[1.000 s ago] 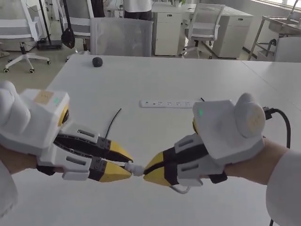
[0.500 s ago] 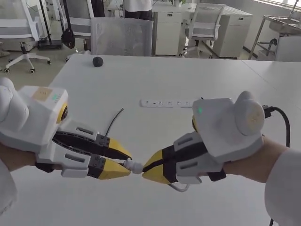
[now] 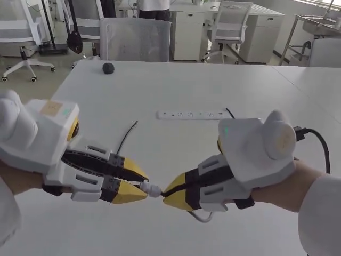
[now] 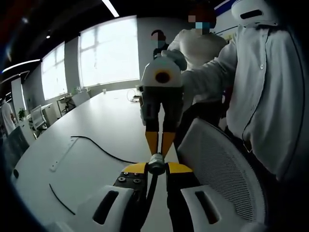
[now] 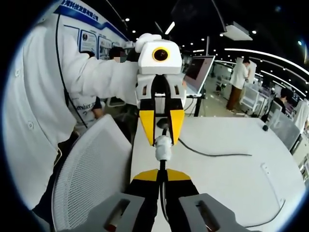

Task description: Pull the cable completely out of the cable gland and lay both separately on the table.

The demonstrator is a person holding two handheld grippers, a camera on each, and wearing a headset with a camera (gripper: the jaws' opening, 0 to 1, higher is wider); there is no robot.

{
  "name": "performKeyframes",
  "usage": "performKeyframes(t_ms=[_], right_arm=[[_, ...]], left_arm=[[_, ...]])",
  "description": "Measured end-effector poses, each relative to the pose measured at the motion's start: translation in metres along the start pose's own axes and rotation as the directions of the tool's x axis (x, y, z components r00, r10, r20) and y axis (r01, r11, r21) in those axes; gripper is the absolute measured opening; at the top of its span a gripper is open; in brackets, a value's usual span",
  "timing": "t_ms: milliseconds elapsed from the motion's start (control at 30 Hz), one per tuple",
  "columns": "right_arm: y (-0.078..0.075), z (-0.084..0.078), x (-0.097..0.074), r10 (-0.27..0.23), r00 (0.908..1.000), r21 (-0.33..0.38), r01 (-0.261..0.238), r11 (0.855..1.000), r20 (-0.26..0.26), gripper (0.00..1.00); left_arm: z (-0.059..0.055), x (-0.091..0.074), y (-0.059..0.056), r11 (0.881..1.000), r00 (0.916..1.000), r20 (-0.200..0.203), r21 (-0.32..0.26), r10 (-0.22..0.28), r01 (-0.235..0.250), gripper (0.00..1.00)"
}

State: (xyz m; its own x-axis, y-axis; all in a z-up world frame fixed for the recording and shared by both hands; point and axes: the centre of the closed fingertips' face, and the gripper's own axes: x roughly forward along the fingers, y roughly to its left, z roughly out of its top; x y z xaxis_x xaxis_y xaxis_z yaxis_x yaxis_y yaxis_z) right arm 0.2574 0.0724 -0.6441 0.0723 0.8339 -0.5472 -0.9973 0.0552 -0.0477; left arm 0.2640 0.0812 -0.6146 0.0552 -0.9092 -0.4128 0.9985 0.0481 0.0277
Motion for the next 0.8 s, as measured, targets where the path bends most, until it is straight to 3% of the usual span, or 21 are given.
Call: performKeyframes(t_ms=[500,800], right_arm=[[-0.001,-0.027,0.008,-0.014,0.9992,0.02,0.015,1.0,-0.037,0.0],[-0.001,-0.065,0.006,-0.019,0.9913,0.015,0.021,1.0,-0.131,0.0]], left_arm=[[-0.012,-0.005,0.001,1.0,0.9996,-0.012,-0.014,0.025,-0.025,0.14],[-0.013,-0.002,0.001,0.999,0.9996,-0.005,-0.018,0.026,-0.026,0.14]])
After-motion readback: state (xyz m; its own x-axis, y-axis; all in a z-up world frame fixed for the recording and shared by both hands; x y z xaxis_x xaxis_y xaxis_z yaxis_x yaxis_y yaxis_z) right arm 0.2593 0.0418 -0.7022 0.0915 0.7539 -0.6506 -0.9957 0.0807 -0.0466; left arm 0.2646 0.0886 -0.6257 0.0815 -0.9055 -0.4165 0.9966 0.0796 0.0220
